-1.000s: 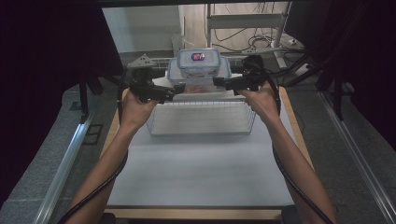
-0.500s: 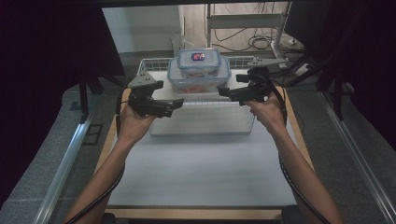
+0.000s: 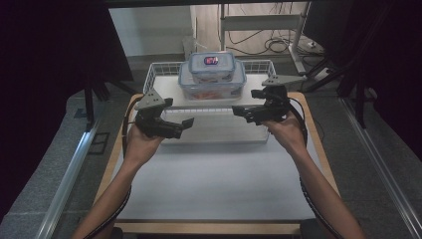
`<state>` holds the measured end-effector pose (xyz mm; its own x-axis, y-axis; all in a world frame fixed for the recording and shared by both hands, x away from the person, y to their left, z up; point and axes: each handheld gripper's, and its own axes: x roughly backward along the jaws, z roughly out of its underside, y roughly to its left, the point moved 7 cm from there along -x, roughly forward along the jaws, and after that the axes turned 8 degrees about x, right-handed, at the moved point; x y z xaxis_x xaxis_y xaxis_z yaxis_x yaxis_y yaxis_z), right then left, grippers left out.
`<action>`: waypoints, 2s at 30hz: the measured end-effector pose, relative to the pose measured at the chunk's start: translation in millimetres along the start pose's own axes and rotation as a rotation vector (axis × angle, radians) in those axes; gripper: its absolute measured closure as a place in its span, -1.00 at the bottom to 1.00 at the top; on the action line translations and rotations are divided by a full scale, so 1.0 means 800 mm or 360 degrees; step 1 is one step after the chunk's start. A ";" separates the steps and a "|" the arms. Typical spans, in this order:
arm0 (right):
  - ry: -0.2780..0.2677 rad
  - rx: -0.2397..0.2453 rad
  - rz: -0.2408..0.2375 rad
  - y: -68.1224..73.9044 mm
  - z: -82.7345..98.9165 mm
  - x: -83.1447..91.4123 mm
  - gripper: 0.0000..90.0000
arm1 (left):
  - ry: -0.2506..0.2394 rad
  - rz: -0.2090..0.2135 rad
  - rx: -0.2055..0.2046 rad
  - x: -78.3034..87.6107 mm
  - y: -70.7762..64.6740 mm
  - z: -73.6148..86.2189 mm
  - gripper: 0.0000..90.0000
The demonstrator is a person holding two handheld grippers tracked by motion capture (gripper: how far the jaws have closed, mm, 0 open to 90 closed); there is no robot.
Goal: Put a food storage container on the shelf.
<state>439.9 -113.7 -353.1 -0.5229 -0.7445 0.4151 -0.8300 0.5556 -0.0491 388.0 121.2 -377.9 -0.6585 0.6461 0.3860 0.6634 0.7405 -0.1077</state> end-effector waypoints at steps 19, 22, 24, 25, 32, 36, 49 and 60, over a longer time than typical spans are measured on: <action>0.0012 0.0071 -0.0012 0.034 0.029 0.003 -0.91 | 0.0001 0.0046 0.0001 0.004 -0.024 0.042 -0.94; 0.0018 0.0087 -0.0002 0.037 0.034 0.002 -0.91 | 0.0008 0.0048 0.0004 0.004 -0.024 0.050 -0.94; 0.0027 0.0106 0.0004 0.039 0.039 0.002 -0.91 | 0.0019 0.0045 0.0010 0.003 -0.024 0.057 -0.94; 0.0028 0.0116 0.0008 0.040 0.041 0.001 -0.91 | 0.0024 0.0045 0.0012 0.003 -0.023 0.062 -0.94; 0.0039 0.0126 0.0011 0.047 0.063 -0.001 -0.92 | 0.0017 0.0029 0.0047 0.004 -0.020 0.084 -0.94; 0.0024 0.0110 -0.0006 0.048 0.077 0.001 -0.96 | 0.0029 0.0025 0.0056 0.004 -0.023 0.102 -0.94; 0.0084 0.0142 0.0001 0.064 0.112 0.015 -1.00 | 0.0028 0.0012 0.0031 0.019 -0.036 0.145 -0.94; 0.0125 0.0143 0.0010 0.073 0.148 0.020 -1.00 | 0.0036 -0.0028 0.0099 0.024 -0.035 0.184 -0.94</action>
<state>360.5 -137.0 -457.0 -0.5141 -0.7079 0.4844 -0.8427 0.5221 -0.1314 304.4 140.3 -502.3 -0.6611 0.6291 0.4088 0.6281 0.7621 -0.1572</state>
